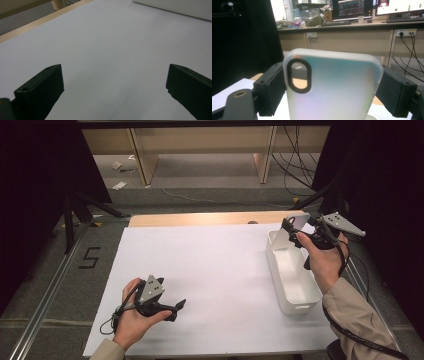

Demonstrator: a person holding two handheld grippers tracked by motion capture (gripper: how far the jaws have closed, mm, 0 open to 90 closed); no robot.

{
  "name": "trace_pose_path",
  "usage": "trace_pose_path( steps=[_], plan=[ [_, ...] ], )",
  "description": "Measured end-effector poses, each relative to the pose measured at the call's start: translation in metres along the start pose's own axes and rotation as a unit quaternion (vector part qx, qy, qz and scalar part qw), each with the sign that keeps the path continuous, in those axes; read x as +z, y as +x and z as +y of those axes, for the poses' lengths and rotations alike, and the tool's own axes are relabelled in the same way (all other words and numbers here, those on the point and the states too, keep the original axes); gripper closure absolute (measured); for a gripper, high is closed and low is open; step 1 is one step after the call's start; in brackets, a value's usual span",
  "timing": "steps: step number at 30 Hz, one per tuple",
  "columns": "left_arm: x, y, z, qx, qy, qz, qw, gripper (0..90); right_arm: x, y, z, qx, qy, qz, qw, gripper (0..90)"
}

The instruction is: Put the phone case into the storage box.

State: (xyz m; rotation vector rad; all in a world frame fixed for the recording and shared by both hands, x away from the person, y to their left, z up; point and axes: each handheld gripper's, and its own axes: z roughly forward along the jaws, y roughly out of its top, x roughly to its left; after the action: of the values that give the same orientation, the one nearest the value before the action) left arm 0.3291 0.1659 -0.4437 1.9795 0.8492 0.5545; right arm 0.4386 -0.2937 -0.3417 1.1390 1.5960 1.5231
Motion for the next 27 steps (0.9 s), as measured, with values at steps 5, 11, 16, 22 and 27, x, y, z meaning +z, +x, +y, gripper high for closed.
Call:
trace_pose_path(
  steps=[5,11,16,22,27],
  plan=[
    [-0.0001,0.0001,0.0000,0.000,0.000,0.001,1.0000,0.7,-0.0005,-0.0009,0.0006,0.000,0.001,-0.001,1.0000,18.1],
    [-0.0002,0.0000,0.0001,0.000,0.000,0.001,1.0000,0.7,0.0001,-0.0027,-0.0004,-0.001,0.002,-0.004,1.0000,18.1],
    [-0.0001,0.0000,0.0000,0.000,0.000,0.002,1.0000,0.8,-0.0002,-0.0043,-0.0003,-0.002,0.001,-0.008,1.0000,18.1],
    [-0.0003,0.0003,0.0001,0.000,0.000,0.003,1.0000,0.8,0.0001,-0.0053,-0.0010,-0.001,0.002,-0.010,0.9999,18.1],
    [-0.0005,0.0004,0.0002,0.001,-0.001,0.003,1.0000,0.8,-0.0001,-0.0059,-0.0009,-0.002,0.002,-0.011,0.9999,18.1]
  ],
)
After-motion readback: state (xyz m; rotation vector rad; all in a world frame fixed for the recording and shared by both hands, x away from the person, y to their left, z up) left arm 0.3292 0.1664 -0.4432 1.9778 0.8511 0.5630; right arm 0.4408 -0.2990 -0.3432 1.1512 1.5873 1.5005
